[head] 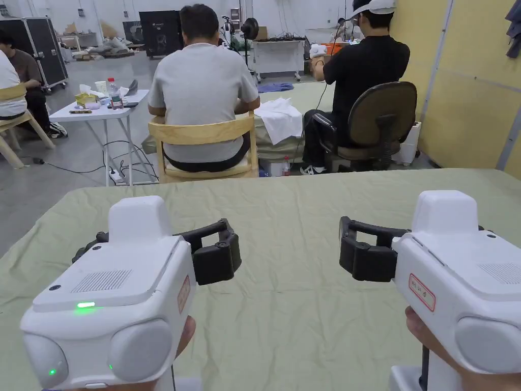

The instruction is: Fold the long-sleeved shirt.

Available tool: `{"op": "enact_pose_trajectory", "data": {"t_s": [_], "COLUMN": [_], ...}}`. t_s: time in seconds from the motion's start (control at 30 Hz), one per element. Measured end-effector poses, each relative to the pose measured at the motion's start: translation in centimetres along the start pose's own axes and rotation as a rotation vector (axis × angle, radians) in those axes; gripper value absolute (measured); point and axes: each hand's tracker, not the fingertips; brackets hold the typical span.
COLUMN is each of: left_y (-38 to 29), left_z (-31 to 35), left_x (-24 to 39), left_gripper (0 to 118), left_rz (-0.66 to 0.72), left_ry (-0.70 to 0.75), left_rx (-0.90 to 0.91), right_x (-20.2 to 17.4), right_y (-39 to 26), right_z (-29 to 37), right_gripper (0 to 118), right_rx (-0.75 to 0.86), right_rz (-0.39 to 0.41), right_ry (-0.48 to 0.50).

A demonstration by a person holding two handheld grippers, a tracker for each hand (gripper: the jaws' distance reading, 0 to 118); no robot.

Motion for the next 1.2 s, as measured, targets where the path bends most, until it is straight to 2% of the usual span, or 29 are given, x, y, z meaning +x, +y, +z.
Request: {"op": "enact_pose_trajectory", "data": {"t_s": [1.2], "left_y": [-0.59], "left_z": [-0.4], "left_x": [0.8], "left_gripper": [118], "left_rz": [-0.017], "left_ry": [-0.055], "left_rx": [-0.043], "right_x": [0.17], "right_y": [-0.28], "right_z": [-0.55], "right_gripper": [118], "right_rx": [-0.031], "right_rz": [-0.008], "right_ry": [-0.007]}}
